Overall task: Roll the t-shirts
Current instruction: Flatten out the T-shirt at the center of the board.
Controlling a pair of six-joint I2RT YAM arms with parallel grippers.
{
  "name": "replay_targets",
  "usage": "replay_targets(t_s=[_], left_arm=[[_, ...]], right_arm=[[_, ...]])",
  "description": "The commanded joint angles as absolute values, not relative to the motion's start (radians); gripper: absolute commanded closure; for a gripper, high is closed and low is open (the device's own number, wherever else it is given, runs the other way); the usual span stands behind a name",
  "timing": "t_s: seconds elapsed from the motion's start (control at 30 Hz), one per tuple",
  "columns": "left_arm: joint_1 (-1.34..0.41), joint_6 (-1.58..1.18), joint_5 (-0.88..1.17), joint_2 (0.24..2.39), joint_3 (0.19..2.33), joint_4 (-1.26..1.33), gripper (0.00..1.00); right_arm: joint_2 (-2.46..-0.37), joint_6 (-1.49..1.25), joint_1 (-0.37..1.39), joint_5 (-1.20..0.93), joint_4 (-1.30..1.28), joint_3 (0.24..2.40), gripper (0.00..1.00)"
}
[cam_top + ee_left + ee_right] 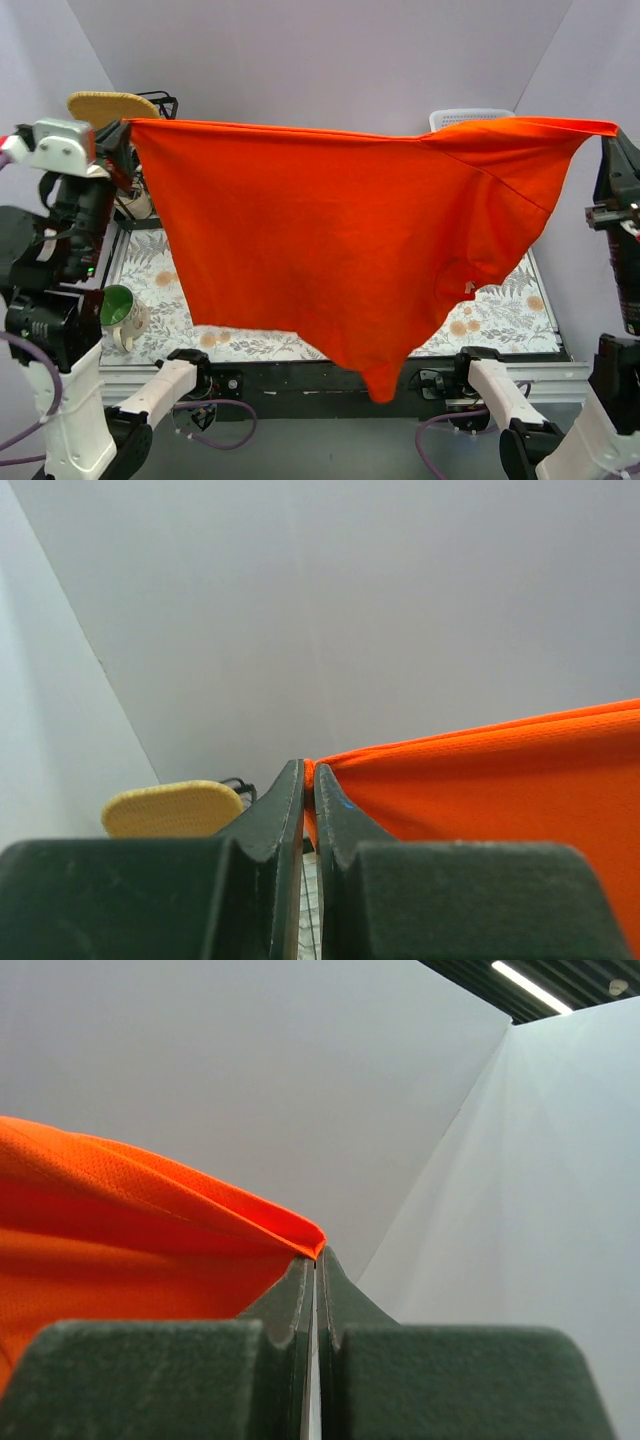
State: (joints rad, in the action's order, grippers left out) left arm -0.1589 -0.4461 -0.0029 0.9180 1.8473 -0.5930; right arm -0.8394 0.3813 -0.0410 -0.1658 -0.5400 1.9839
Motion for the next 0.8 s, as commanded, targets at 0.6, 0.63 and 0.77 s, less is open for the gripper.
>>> replay_targets(t_s=[0.6,0.63,0.77], left_arm=[[-0.150,-0.488,0.230,1.747,1.391,-0.367,1.00],[-0.152,-0.488,0.223,1.805,1.422,-0.371,1.00],[-0.164,-0.482,0.207,1.923,1.610,-0.410,1.00]], right_arm=[[-1.481,0.466,-0.049,-0.192,-0.009,1.066,0.99],[-1.511,0.468,-0.051,-0.177,-0.009,1.095,0.99],[-1.673,0.472,-0.054,-0.146,-0.035,1.241,0.99]])
